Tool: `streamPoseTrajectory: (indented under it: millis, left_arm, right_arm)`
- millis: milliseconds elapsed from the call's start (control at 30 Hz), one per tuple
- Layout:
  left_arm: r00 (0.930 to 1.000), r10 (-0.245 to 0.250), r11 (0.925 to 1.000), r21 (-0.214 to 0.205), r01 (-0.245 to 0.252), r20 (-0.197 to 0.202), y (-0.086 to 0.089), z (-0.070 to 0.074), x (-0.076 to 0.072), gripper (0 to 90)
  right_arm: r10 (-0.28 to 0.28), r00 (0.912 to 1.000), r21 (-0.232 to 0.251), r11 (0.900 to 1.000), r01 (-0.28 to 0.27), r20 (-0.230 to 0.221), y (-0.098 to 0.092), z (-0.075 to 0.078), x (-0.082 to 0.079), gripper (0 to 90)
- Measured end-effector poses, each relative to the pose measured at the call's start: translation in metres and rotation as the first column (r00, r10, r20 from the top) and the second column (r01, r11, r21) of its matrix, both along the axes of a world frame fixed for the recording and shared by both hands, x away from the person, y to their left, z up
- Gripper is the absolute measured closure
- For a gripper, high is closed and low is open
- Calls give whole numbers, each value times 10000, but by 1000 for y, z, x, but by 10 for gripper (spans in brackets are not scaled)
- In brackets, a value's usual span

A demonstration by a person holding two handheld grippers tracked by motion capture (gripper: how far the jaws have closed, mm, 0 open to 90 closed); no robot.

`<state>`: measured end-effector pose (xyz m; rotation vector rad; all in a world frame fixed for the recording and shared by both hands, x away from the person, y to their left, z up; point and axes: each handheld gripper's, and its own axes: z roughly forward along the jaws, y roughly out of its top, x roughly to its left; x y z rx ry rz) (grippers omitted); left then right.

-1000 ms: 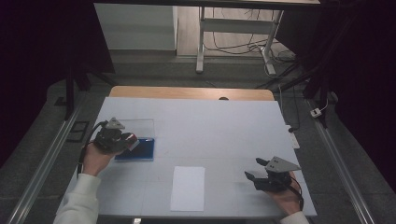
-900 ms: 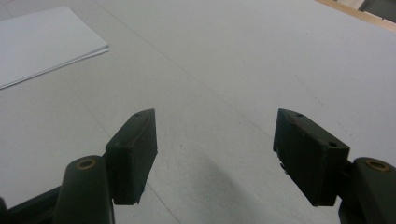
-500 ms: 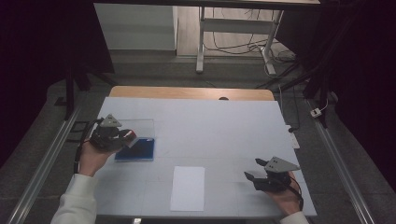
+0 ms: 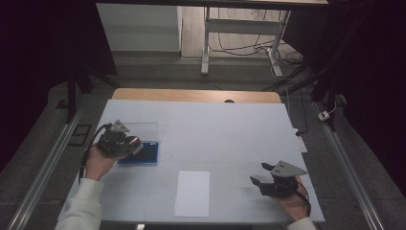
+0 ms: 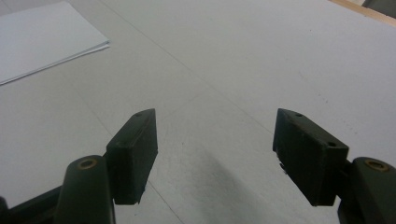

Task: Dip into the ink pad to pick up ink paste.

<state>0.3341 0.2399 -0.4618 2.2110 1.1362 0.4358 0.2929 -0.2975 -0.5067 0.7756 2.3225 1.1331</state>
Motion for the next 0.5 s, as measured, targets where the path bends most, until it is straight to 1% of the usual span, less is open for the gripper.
streamPoseTrajectory:
  millis: [100, 433, 500]
  left_arm:
    - [9999, 70, 9999, 148, -68, -122, -1, -6, 3, 701]
    - [9994, 246, 9994, 232, -241, -234, 2, -13, 6, 701]
    - [9993, 283, 9991, 323, -275, -245, 2, -14, 6, 701]
  right_arm:
    - [39, 10000, -3, 10000, -39, -36, 0, -1, 0, 303]
    - [41, 9999, -11, 10000, -41, -94, 1, -1, 0, 306]
    - [48, 9999, -18, 10000, -48, -96, 1, -1, 0, 306]
